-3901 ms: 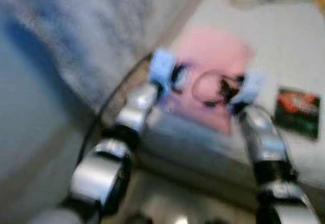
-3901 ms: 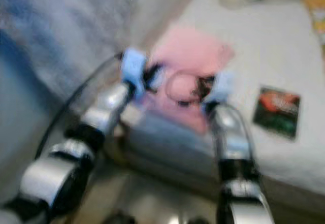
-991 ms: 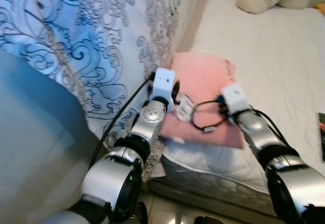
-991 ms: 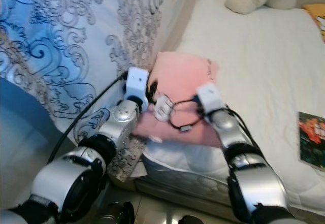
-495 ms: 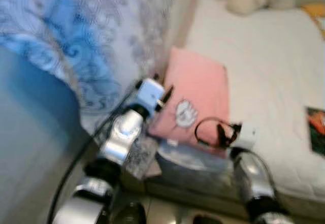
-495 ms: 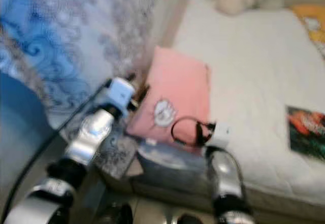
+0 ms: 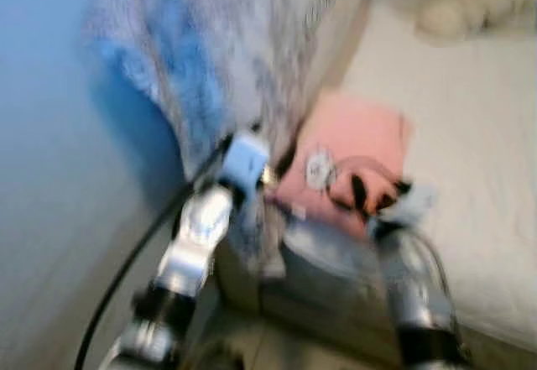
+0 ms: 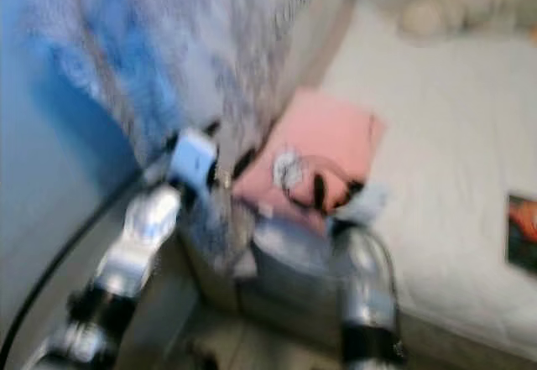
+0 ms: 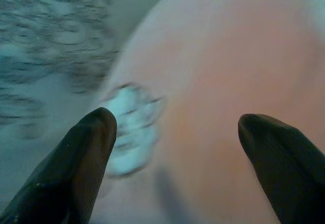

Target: Clean up the room

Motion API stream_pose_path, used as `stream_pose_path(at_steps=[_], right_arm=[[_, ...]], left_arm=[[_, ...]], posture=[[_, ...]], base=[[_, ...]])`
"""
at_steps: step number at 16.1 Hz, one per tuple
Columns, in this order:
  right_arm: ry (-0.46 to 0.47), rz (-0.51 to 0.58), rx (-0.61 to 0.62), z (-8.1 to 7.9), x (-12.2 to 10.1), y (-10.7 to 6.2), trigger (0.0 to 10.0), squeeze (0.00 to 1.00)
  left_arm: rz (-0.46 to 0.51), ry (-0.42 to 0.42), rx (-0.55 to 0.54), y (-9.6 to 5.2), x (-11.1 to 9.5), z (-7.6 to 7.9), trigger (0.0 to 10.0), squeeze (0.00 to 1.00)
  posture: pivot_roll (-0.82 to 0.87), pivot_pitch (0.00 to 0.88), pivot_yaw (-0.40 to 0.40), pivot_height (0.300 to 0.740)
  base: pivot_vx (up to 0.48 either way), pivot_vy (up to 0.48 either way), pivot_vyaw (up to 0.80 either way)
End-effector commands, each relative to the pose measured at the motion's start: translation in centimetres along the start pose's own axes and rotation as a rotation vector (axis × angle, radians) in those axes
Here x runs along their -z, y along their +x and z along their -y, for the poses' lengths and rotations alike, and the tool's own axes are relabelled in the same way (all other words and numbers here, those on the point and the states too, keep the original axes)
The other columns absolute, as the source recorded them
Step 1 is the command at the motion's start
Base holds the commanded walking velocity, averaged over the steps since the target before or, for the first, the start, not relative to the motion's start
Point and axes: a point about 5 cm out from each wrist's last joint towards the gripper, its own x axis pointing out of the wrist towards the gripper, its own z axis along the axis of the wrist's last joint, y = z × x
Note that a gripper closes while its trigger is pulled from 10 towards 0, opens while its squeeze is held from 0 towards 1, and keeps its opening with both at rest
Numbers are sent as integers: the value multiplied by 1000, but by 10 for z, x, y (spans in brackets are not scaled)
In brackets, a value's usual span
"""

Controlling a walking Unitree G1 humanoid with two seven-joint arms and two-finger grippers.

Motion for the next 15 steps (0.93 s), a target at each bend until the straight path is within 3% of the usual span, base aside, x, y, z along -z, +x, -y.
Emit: stream_pose_path(at_steps=[1,2,4,5,6,8,9,10,11,15], right_arm=[[20,-28,1,0,4,-2,10000,1000],[-14,-62,1,2,8,-6,10000,0],[-92,-63,41,14,3,-20,10000,0],[-368,79,33,17,-24,-43,10000,0],[-491,164,33,18,-35,-60,10000,0],[-568,212,71,25,-40,-76,10000,0],[-586,183,193,49,-35,-97,10000,0],[-577,159,224,53,-32,-98,10000,0],[-553,141,266,58,-29,-93,10000,1000],[-487,174,314,61,-27,-90,10000,1000]], left_arm=[[41,1,16,6,-13,5,10000,0],[42,-3,15,7,-16,6,10000,0],[46,-15,17,6,-19,8,10000,0],[20,-99,-12,-4,-14,7,10000,0],[-14,-147,-39,-15,-6,5,10000,0],[-56,-174,-87,-26,2,0,10000,0],[-104,-188,-156,-41,13,-9,10000,1000],[-117,-179,-158,-41,15,-9,10000,1000],[-142,-186,-144,-38,20,-5,10000,1000],[-104,-234,-96,-36,18,0,10000,969]], posture=[[49,0,17,740],[51,0,13,740],[58,0,8,740],[54,0,7,740],[47,0,3,740],[45,0,1,740],[44,0,1,740],[43,0,6,740],[33,0,17,740],[20,0,31,740]], base=[[0,0,0],[0,0,0],[0,0,0],[0,0,0],[0,0,0],[0,0,0],[0,0,0],[0,0,0],[0,0,0],[72,-325,0]])
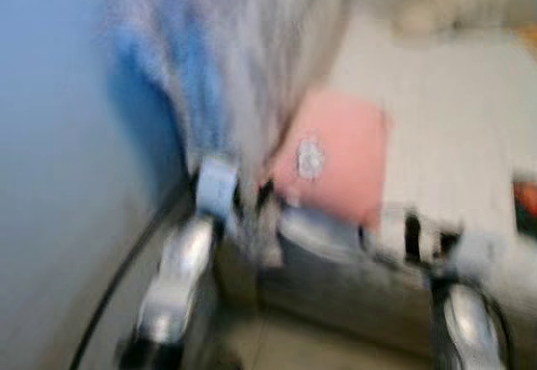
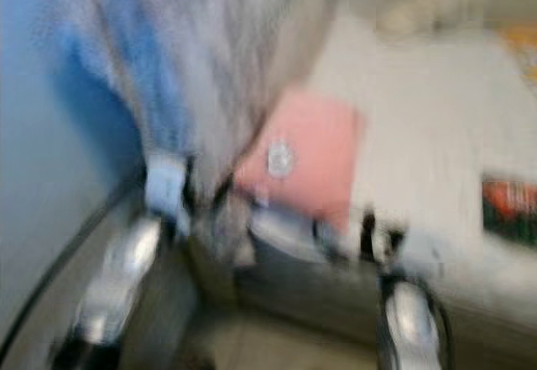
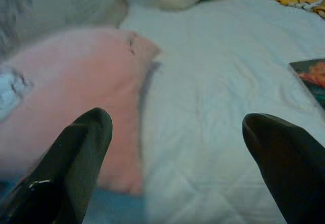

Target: Clean up the room

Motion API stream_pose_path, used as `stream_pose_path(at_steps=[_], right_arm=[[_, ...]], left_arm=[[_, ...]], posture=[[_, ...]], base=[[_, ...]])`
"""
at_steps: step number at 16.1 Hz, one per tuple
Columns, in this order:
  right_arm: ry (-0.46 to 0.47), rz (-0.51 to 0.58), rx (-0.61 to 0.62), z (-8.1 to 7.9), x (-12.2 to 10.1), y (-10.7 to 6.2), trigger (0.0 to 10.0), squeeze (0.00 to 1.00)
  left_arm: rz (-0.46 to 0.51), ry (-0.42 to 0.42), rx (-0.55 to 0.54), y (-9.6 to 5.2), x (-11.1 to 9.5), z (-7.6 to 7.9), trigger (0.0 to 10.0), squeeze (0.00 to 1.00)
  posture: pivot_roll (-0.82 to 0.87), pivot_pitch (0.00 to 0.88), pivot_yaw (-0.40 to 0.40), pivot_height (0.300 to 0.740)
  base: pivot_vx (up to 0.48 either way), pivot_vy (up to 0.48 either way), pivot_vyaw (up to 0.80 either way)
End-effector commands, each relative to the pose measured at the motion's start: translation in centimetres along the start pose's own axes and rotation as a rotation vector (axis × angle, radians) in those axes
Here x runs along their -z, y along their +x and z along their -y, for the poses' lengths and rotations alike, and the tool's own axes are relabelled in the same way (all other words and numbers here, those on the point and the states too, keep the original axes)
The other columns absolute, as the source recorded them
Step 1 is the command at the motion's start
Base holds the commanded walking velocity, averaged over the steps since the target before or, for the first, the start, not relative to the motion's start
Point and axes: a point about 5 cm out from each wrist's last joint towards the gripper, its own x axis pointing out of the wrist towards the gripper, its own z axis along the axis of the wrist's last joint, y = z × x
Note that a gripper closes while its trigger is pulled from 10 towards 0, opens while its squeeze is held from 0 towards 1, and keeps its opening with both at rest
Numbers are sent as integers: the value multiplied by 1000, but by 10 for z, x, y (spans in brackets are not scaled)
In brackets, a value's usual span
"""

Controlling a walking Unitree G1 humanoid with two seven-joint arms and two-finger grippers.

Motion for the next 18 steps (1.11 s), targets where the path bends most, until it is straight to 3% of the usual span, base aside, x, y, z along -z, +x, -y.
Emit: stream_pose_path(at_steps=[1,2,5,9,13,18], right_arm=[[-14,-22,8,3,4,-1,10000,1000],[-32,-25,26,4,2,4,10000,0],[-40,33,-11,-5,-12,15,10000,0],[-50,93,-48,-5,-20,10,10000,0],[-117,48,-112,-8,-8,13,10000,0],[-140,40,-138,-10,-5,14,10000,0]], left_arm=[[43,2,0,5,-9,-2,10000,0],[46,-8,5,9,-10,2,10000,0],[50,-85,-25,14,-7,5,10000,0],[19,-184,-100,9,4,-6,10000,0],[48,-219,-81,13,-4,-2,10000,0],[78,-191,-33,7,-7,5,10000,0]], posture=[[20,0,31,740],[6,0,33,740],[-1,0,28,740],[-1,0,22,740],[1,0,23,740],[3,0,21,740]], base=[[292,-379,0],[289,-382,0],[285,-382,0],[285,-382,0],[285,-382,0],[112,-412,0]])
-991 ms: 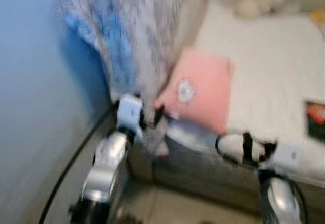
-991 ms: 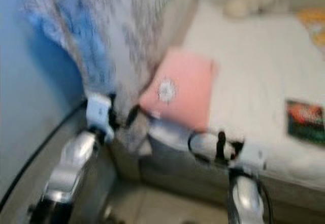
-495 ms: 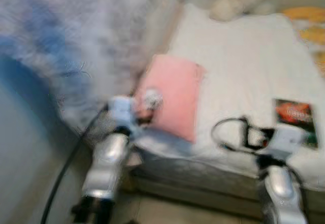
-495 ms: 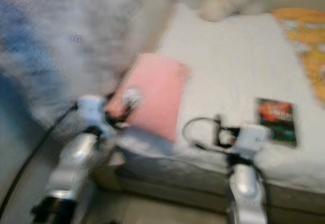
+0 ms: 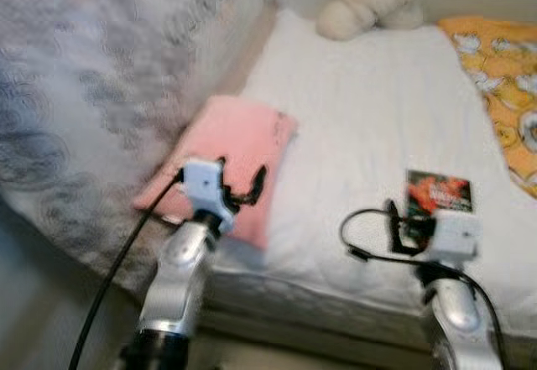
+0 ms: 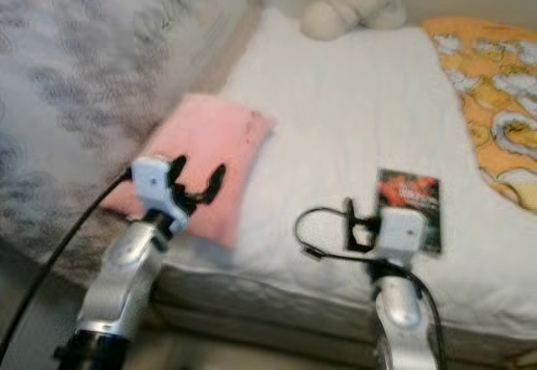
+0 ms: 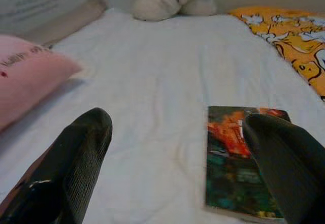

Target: Clean up the room

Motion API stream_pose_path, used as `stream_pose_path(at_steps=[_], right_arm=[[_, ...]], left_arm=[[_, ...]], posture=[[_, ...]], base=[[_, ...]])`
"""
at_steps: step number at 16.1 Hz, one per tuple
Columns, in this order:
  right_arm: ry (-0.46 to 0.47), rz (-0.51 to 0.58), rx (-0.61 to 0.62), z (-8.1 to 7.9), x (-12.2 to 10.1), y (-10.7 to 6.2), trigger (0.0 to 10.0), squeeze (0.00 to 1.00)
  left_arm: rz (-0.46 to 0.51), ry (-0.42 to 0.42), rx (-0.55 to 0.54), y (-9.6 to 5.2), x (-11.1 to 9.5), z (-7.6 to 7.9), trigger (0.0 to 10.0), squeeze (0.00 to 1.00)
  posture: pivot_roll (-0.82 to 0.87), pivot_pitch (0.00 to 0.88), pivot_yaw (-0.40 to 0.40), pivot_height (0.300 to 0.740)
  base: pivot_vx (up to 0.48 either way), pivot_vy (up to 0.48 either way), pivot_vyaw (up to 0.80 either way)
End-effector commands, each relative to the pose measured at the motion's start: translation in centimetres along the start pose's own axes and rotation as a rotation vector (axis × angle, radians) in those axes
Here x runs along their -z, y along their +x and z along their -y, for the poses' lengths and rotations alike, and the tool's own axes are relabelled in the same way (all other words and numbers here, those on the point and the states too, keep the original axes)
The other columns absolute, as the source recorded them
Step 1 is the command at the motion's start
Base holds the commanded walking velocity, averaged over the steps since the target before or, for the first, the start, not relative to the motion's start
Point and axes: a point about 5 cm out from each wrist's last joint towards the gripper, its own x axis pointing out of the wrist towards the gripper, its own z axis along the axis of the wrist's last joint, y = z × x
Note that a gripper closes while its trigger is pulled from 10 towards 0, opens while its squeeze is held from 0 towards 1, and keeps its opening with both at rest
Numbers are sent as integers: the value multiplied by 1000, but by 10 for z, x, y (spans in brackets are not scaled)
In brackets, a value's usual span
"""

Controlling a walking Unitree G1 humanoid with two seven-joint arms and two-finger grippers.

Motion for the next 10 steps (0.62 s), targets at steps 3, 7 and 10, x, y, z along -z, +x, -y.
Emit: stream_pose_path(at_steps=[3,7,10], right_arm=[[-14,8,8,6,-1,2,10000,0],[-26,-3,0,6,3,4,10000,0],[-41,-35,-27,2,10,2,10000,0]], left_arm=[[27,28,79,7,-7,15,10000,0],[7,29,104,12,-4,16,10000,0],[-15,25,121,17,3,25,10000,0]], posture=[[3,0,24,740],[-16,0,35,740],[-24,0,36,740]], base=[[0,-442,0],[0,-443,0],[0,-444,0]])
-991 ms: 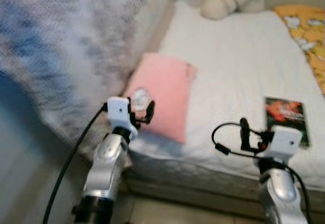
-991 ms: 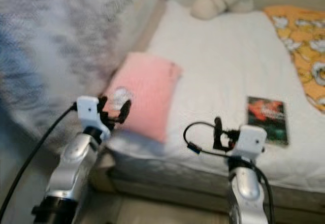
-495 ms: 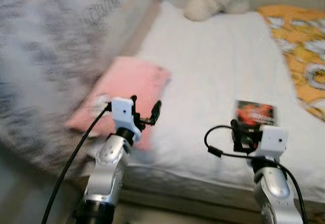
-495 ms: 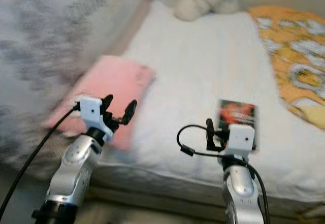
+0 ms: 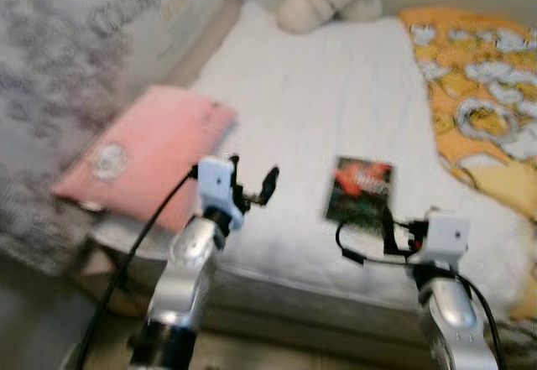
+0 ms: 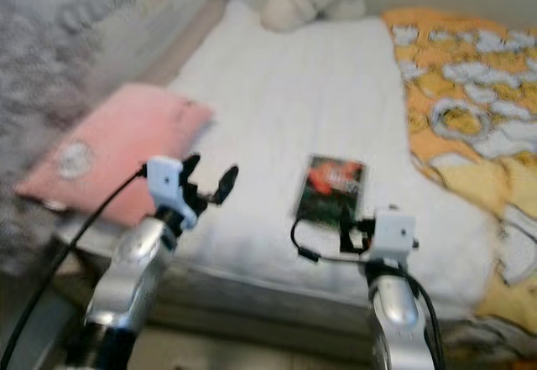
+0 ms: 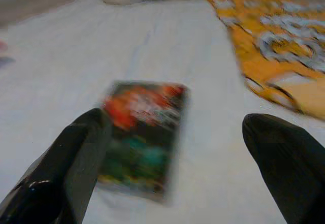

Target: Clean up the room

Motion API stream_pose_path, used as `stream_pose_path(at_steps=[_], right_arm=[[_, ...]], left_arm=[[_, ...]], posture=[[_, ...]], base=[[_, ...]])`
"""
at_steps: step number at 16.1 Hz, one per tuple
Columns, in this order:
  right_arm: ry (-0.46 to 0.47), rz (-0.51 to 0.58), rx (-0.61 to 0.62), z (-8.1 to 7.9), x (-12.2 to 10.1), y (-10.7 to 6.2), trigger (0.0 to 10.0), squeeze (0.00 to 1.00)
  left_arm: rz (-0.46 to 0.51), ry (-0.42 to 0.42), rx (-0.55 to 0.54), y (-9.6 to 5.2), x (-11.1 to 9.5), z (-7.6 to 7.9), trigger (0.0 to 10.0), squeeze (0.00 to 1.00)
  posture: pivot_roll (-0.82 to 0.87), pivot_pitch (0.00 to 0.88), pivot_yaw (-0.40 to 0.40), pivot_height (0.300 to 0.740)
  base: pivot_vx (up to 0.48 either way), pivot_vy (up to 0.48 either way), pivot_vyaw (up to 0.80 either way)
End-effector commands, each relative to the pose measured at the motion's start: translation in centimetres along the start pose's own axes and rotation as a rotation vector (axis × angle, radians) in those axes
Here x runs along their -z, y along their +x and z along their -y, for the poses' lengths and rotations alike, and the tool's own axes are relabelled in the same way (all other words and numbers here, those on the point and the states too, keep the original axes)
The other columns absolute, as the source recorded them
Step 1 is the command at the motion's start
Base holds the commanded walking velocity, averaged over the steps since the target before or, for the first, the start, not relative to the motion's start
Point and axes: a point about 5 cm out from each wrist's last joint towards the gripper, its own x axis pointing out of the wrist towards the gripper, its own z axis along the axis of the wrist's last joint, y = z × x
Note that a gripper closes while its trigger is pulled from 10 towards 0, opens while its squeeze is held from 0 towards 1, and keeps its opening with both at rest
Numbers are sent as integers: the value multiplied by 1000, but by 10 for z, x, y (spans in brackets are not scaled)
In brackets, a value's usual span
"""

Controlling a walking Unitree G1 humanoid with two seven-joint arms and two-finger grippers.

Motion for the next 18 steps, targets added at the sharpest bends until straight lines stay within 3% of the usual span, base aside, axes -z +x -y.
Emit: stream_pose_path(at_steps=[1,3,5,8,11,15,18], right_arm=[[-18,12,-11,-1,-3,1,10000,0],[-37,1,-38,-6,-1,-1,10000,0],[-33,3,-50,-7,-1,-2,10000,0],[-10,-4,-39,-7,2,2,10000,0],[-14,-4,-68,-16,3,6,10000,0],[-17,-12,-61,-13,6,6,10000,0],[-50,-45,-77,-10,11,3,10000,0]], left_arm=[[2,16,25,6,-1,7,10000,0],[-34,28,-6,17,5,3,10000,0],[-39,70,-36,15,3,-7,10000,0],[-30,39,-65,15,3,-17,10000,0],[-27,63,-91,31,-5,-23,10000,0],[-29,71,-91,34,-6,-24,10000,0],[-128,97,-153,37,9,-38,10000,0]], posture=[[-27,0,34,740],[-43,0,33,740],[-51,0,37,740],[-46,0,45,740],[-41,0,48,740],[-52,0,53,740],[-59,0,46,740]], base=[[0,-446,0],[0,-435,0],[296,-375,0],[0,0,0],[480,0,0],[480,0,0],[480,0,0]])
